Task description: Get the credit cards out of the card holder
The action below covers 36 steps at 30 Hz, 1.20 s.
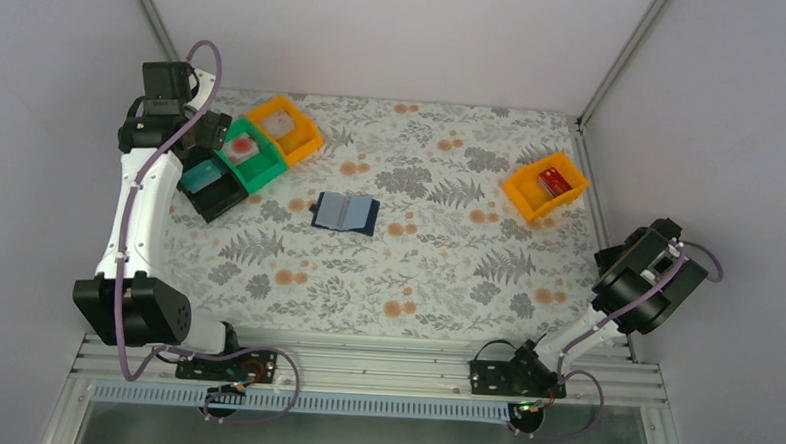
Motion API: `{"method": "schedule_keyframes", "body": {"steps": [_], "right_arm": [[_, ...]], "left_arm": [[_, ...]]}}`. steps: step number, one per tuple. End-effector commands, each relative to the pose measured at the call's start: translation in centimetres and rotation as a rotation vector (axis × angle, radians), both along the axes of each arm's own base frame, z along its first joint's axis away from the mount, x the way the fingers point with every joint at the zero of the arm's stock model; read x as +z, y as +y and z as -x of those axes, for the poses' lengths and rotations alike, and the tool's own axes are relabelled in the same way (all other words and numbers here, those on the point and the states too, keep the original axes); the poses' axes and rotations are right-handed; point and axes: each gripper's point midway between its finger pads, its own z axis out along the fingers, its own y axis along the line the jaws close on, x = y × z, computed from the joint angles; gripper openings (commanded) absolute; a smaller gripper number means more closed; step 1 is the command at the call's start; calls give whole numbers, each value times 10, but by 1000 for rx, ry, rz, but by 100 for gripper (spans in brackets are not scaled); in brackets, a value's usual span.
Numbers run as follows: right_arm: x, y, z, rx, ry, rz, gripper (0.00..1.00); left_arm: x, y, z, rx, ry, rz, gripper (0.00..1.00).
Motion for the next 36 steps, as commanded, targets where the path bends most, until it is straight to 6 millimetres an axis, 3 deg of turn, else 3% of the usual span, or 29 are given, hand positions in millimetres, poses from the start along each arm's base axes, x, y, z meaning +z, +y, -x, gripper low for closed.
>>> {"method": "schedule_keyframes", "body": {"steps": [1, 18, 29, 35, 36], "right_arm": [[29, -67, 10, -165, -60, 186, 57], [40, -53, 4, -163, -128, 170, 57], [32, -20, -12, -120, -134, 133, 57], [34, -8, -18, -94, -142, 131, 57], [41, -7, -19, -93, -159, 143, 57]], "left_arm": [[7, 3, 5, 5, -17, -16, 100], [8, 2, 4, 3, -22, -10, 100], [5, 2, 4, -1, -20, -12, 100], [7, 2, 4, -1, -26, -12, 100], [7, 1, 3, -3, -27, -10, 100]]}}
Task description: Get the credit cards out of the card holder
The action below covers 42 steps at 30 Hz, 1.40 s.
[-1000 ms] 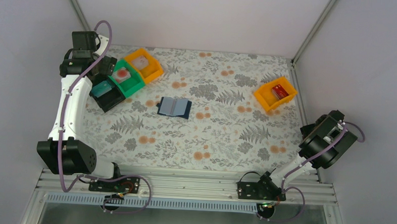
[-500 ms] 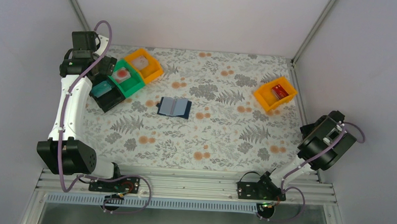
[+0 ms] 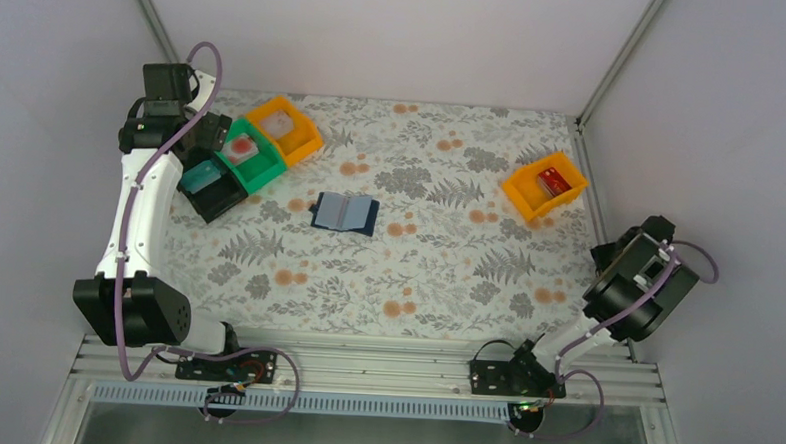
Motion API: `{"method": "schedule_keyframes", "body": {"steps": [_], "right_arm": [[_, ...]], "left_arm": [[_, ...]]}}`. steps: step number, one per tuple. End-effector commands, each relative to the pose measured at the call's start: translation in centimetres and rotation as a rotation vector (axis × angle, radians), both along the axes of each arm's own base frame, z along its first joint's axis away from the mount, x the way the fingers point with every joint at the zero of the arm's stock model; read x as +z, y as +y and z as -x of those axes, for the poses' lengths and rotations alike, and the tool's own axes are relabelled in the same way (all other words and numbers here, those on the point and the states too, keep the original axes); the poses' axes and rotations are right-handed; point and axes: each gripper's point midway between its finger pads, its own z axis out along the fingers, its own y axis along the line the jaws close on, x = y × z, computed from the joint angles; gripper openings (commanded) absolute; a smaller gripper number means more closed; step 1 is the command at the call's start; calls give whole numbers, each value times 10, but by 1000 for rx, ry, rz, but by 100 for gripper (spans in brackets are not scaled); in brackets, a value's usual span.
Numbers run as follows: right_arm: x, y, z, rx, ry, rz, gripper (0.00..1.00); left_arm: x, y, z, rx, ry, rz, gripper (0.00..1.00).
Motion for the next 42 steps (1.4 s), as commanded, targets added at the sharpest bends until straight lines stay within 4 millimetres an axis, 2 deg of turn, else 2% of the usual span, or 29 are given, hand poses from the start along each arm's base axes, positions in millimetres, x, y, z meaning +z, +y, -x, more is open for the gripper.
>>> {"method": "schedule_keyframes", "body": {"steps": [1, 9, 15, 18, 21, 25, 27, 31, 36, 39, 42], "right_arm": [[33, -20, -8, -71, -87, 126, 57], [34, -1, -13, -37, -101, 115, 57], [45, 12, -21, 0, -131, 124, 57], [49, 25, -27, 30, -156, 111, 57], [57, 39, -33, 59, -188, 106, 57], [76, 57, -46, 122, -231, 111, 57], [90, 66, -56, 162, -270, 108, 58], [129, 80, -78, 241, -325, 131, 58], [184, 101, -99, 322, -433, 163, 58], [205, 127, -113, 411, -485, 143, 57], [218, 167, -128, 532, -520, 106, 54]], "left_arm": [[11, 1, 3, -4, -32, -10, 100], [12, 1, 5, -6, -35, -10, 100], [13, 0, 5, -8, -37, -9, 100], [10, -2, 5, -14, -33, 4, 100], [7, -6, 3, -26, -29, 29, 100], [7, -16, -1, -63, -41, 84, 100], [8, -33, -4, -130, -47, 159, 100], [14, -80, -14, -325, -42, 353, 100], [40, -139, -14, -594, -90, 462, 100], [48, -190, -4, -792, -94, 449, 100], [52, -246, 18, -1058, -105, 403, 100]]}}
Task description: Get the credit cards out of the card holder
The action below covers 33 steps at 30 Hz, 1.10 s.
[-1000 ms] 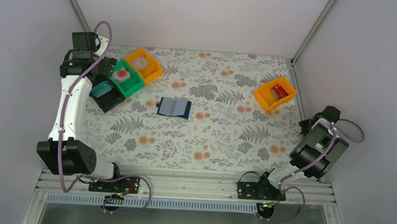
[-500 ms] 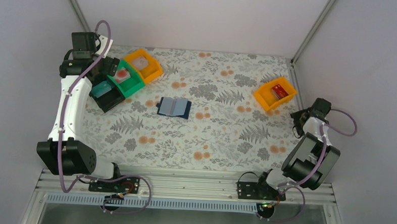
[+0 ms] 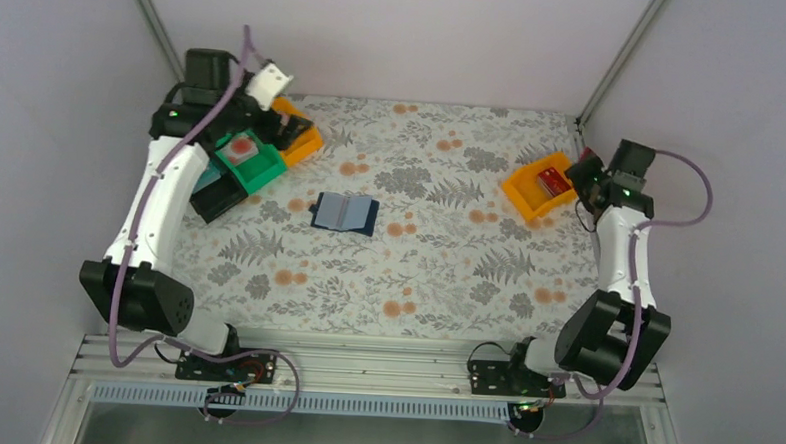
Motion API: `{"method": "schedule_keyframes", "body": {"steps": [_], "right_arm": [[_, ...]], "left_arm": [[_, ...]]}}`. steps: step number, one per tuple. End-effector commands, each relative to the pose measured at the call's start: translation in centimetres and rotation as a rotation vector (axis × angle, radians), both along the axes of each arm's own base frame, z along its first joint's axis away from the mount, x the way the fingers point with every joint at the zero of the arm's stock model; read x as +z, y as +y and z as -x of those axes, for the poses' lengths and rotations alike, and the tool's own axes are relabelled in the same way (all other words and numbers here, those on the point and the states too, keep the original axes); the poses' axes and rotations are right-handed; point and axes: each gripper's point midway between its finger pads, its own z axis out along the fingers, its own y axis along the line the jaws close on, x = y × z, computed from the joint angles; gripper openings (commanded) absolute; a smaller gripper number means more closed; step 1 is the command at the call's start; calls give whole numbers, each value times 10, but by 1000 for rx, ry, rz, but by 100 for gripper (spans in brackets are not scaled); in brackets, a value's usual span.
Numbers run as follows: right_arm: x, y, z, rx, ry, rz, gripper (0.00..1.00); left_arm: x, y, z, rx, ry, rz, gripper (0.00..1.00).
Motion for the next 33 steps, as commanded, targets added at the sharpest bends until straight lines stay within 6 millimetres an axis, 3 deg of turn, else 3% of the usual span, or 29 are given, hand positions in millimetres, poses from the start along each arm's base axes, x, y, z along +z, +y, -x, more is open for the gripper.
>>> {"method": "schedule_keyframes", "body": {"steps": [1, 5, 10, 14, 17, 24, 29, 33], "right_arm": [[22, 65, -17, 207, -27, -27, 54], [35, 138, -29, 403, -59, -48, 55], [59, 251, -24, 758, -123, -62, 54], [74, 326, 1, 1037, -156, -59, 54], [85, 368, 30, 1239, -203, -83, 56], [82, 411, 81, 1482, -175, -213, 56], [91, 431, 96, 1562, -171, -303, 56], [94, 435, 97, 1569, -167, -303, 57]], "left_arm": [[23, -93, 41, -493, -173, 7, 100], [25, -133, 75, -773, -298, -2, 100], [8, -148, 65, -833, -407, -188, 100], [-22, -160, 61, -895, -453, -439, 100], [-38, -160, 67, -947, -474, -580, 100], [-16, -160, 77, -949, -539, -609, 100], [-30, -168, 85, -967, -518, -656, 95], [-29, -171, 91, -973, -513, -641, 83]]}}
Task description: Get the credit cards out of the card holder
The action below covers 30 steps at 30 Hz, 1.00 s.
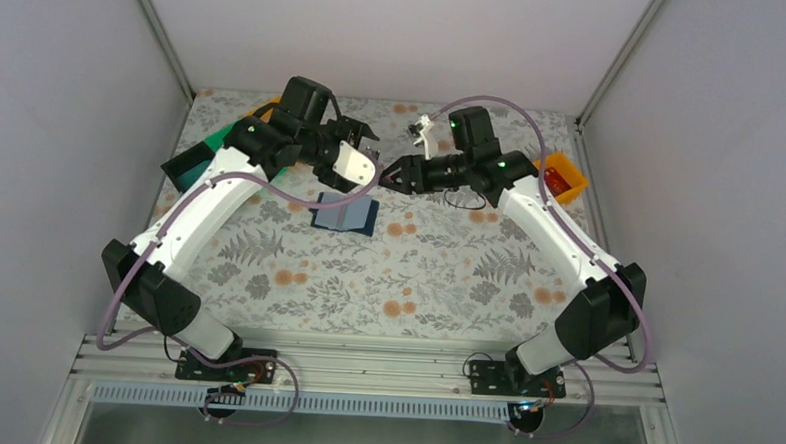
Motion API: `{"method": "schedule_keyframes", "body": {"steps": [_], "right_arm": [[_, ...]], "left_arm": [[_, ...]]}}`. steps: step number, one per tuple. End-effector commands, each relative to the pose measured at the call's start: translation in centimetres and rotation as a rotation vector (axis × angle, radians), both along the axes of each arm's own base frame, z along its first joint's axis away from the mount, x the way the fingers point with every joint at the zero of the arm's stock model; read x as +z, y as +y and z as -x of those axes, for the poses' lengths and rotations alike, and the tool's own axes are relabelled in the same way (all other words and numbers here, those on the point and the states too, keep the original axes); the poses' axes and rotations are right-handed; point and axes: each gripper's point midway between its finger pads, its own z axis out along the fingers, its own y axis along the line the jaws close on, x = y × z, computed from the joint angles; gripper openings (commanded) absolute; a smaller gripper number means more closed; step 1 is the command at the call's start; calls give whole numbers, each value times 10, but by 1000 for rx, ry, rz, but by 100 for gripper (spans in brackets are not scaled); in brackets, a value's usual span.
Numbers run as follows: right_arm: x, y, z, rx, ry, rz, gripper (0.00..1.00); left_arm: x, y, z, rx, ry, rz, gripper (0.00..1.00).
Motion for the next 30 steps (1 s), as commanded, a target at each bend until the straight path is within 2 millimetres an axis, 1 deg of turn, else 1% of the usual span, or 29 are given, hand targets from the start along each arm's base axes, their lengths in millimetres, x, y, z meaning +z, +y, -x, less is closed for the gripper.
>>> {"method": "schedule_keyframes", "body": {"steps": [1, 2, 5, 7, 9, 12, 15, 17, 18, 19, 21, 22, 25, 26, 27, 29, 30], "right_arm": [[19, 10, 13, 67, 4, -45, 57], [18, 10, 13, 67, 9, -44, 57], [17, 11, 13, 69, 7, -43, 57], [20, 11, 12, 69, 2, -44, 57], [23, 12, 13, 74, -1, -48, 57], [25, 14, 15, 83, -3, -54, 57], [25, 15, 16, 87, -2, -55, 56], [26, 15, 17, 88, -5, -56, 56], [28, 15, 17, 89, -7, -58, 56], [29, 15, 17, 89, -10, -58, 56], [31, 14, 18, 94, -22, -56, 58], [32, 13, 19, 96, -34, -50, 62], [40, 5, 21, 95, -111, -10, 84], [45, 0, 21, 91, -154, 7, 89], [50, -4, 23, 90, -201, 19, 98], [65, -13, 25, 75, -315, 32, 99], [73, -18, 25, 52, -375, 45, 99]], "left_arm": [[6, 1, 10, -16, -12, -3, 78], [6, 1, 13, -25, -6, 0, 71], [-1, 2, 20, -46, 14, -28, 61], [-6, 4, 21, -46, 14, -45, 53], [-6, 4, 19, -39, 7, -49, 42], [-5, 2, 18, -37, 5, -42, 34], [-4, -1, 17, -34, 6, -37, 23], [-3, -2, 18, -32, 12, -34, 12], [-2, -2, 19, -33, 16, -31, 5], [-2, -2, 20, -30, 26, -27, 3], [-3, -1, 24, -23, 51, -27, 2], [-4, 0, 24, -4, 74, -25, 2], [-14, 8, 23, 105, 162, -30, 2], [-18, 11, 23, 148, 206, -25, 2], [-22, 14, 24, 203, 264, -5, 3], [-25, 18, 28, 302, 406, 48, 2], [-23, 20, 30, 352, 485, 87, 2]]}}
